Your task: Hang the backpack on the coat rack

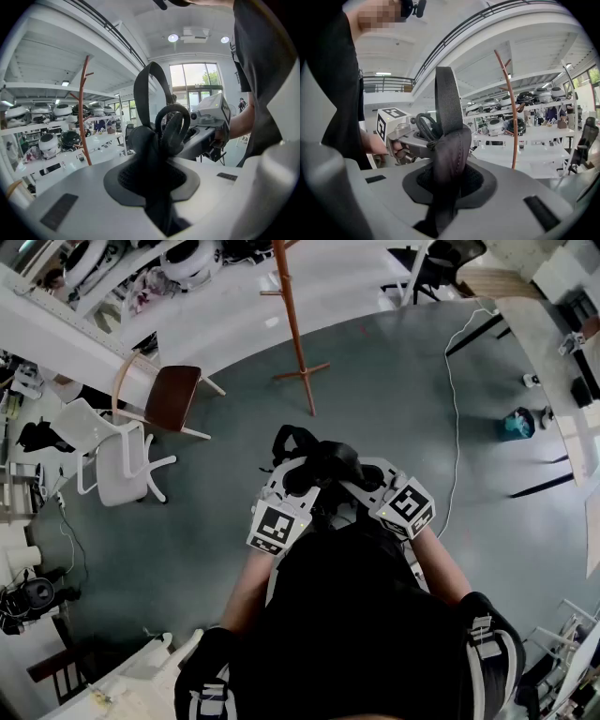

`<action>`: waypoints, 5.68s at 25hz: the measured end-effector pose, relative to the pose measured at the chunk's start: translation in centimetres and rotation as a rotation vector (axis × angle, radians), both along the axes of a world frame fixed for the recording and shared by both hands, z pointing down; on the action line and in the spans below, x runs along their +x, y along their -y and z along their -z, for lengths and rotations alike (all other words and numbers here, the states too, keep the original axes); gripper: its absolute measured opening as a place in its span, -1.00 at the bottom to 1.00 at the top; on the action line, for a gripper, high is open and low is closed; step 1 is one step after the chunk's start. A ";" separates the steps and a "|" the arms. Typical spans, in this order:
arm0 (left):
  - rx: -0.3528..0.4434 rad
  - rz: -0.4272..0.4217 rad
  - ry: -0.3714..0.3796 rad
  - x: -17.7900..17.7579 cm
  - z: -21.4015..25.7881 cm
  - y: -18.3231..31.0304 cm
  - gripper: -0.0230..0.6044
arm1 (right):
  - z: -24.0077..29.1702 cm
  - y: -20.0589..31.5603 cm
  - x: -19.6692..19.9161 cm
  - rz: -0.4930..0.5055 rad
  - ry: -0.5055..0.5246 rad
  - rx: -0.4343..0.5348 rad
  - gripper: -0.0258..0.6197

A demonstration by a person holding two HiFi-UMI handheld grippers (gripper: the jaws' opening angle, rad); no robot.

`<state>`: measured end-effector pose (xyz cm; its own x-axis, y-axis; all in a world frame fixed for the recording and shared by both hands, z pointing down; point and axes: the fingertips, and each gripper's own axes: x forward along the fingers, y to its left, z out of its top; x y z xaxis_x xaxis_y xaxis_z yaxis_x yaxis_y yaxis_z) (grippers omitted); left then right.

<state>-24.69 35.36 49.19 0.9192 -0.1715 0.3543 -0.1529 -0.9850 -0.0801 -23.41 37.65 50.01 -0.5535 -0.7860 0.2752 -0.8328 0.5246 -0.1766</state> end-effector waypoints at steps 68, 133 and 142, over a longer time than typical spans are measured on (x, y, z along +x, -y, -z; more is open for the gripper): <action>-0.077 0.319 -0.043 22.7 0.2 21.1 -0.64 | 0.5 22.3 24.3 0.218 -0.011 -0.019 -0.66; -0.200 0.478 0.060 29.5 -7.2 62.3 -0.64 | -6.8 63.9 31.4 0.356 -0.020 -0.173 -0.66; -0.223 0.520 0.085 29.9 -9.2 64.4 -0.64 | -8.7 66.2 31.9 0.384 -0.034 -0.193 -0.66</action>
